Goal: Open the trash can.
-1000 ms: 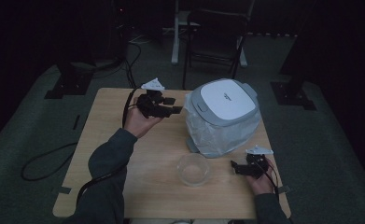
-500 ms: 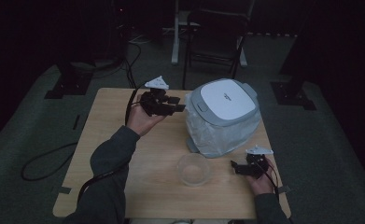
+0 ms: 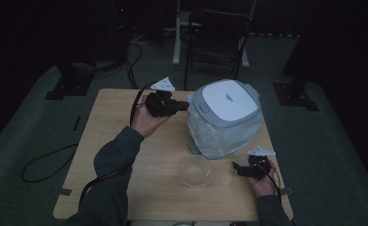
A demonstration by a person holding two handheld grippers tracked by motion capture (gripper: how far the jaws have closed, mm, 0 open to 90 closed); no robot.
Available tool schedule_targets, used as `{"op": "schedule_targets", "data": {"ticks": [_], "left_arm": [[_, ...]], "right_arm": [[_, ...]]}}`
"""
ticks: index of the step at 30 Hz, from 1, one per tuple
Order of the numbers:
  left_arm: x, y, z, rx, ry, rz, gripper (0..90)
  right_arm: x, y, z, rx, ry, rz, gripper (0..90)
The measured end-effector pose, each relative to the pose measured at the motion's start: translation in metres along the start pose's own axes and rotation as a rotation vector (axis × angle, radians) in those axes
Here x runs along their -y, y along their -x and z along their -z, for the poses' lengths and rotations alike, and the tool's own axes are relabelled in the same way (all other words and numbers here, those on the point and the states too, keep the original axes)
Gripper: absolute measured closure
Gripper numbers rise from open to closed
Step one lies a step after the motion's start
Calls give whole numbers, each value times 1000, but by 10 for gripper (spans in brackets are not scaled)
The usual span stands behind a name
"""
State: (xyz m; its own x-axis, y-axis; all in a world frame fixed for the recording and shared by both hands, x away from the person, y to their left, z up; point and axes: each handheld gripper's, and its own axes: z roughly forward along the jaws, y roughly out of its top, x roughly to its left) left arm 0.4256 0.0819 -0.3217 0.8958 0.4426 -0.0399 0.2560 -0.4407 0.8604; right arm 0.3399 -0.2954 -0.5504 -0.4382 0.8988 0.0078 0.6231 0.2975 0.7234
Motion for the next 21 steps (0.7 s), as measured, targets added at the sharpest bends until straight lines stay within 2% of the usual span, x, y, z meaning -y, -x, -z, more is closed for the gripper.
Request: {"op": "schedule_targets", "data": {"ticks": [6,21], "left_arm": [[-4,3,-3,-2,-6,-10,900],[-19,13,-17,31,-12,-52,900]], "right_arm": [[0,0,0,0,0,0,112],[0,0,0,0,0,0,113]]}}
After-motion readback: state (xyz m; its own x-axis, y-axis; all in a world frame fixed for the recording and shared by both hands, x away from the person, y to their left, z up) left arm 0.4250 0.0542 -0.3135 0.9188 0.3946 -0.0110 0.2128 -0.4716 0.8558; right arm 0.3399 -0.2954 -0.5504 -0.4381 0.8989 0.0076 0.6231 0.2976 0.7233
